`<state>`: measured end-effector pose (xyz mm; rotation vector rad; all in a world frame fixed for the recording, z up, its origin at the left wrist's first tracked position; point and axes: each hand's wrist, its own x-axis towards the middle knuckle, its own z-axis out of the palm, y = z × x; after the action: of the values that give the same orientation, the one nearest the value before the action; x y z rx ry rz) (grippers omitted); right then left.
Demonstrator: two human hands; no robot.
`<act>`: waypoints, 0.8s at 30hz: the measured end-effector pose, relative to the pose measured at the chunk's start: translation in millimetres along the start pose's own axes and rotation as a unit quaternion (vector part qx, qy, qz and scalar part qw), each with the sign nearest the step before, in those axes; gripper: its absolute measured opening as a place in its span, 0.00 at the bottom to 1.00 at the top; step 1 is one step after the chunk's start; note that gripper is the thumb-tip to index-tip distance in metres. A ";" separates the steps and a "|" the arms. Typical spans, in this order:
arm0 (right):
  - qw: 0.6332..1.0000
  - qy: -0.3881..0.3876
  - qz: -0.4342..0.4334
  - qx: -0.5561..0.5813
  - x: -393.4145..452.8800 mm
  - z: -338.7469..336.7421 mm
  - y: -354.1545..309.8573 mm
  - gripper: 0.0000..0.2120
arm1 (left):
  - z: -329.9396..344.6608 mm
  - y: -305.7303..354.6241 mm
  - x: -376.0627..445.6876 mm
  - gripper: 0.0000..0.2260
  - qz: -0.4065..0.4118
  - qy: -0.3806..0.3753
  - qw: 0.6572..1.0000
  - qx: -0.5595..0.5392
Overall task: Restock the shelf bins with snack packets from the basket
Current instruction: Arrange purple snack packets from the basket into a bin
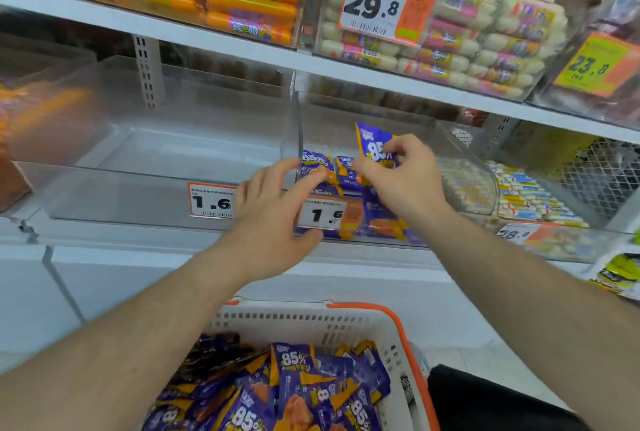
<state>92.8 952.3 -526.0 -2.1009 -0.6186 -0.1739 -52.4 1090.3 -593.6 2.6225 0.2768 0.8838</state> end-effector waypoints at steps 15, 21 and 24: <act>0.877 -0.305 0.137 -0.347 86.3 43.0 44.3 0.17 | 38.0 -20.2 -1.0 0.41 0.011 -0.007 0.985 0.170; 0.809 -0.387 0.133 -0.422 83.6 43.8 44.8 0.16 | 38.7 -20.3 -2.0 0.44 0.008 -0.012 0.982 0.187; 0.838 -0.334 0.065 -0.426 86.2 45.4 46.5 0.15 | 38.2 -19.3 -2.1 0.44 0.006 -0.009 0.982 0.191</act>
<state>185.2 999.0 -556.5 -3.0982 -0.9043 0.4838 -31.8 1097.0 -630.7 2.9829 0.4674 0.8826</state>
